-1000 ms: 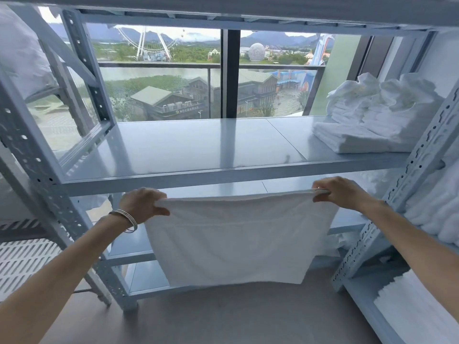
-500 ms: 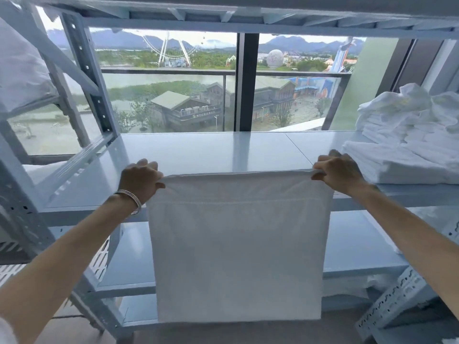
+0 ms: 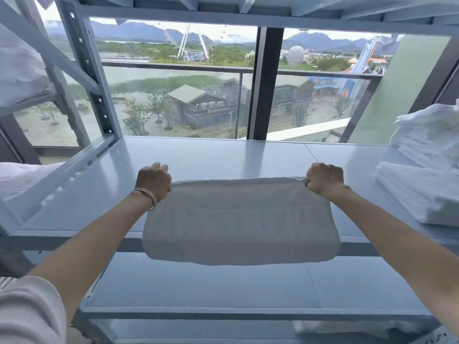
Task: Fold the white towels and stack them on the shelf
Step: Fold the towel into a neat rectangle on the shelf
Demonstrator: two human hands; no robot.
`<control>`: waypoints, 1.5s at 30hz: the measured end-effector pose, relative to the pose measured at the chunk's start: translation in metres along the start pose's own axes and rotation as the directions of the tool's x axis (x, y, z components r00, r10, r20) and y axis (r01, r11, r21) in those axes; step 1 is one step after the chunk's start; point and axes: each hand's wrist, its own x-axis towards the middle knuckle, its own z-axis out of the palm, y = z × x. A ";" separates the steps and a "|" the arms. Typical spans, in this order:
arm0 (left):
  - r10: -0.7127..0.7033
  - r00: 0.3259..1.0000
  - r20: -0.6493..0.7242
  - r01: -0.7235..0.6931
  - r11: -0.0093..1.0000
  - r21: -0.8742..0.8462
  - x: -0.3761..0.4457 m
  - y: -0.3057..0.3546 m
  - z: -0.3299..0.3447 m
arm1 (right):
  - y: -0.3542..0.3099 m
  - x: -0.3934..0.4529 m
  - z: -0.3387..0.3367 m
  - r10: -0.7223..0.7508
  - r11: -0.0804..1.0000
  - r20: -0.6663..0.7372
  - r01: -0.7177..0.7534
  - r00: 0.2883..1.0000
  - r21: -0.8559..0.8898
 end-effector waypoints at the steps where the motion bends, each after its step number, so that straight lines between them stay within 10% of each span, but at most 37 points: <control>1: -0.007 1.000 0.027 0.007 1.000 -0.015 0.007 0.002 0.001 | -0.007 0.007 0.000 0.032 0.999 0.051 -0.031 0.998 -0.013; 15: -0.038 0.999 0.020 0.040 0.996 -0.082 0.134 0.000 0.044 | -0.035 0.104 0.052 0.305 0.732 0.241 -0.389 0.921 0.559; 29: -0.295 0.946 -0.137 0.201 0.863 -0.464 0.216 -0.034 0.041 | -0.031 0.173 0.031 0.306 0.662 -0.232 -0.031 0.923 0.749; 45: -0.292 0.923 -0.252 0.159 0.883 -0.441 0.254 -0.056 0.021 | -0.016 0.213 0.004 0.229 0.737 -0.344 0.069 0.911 0.673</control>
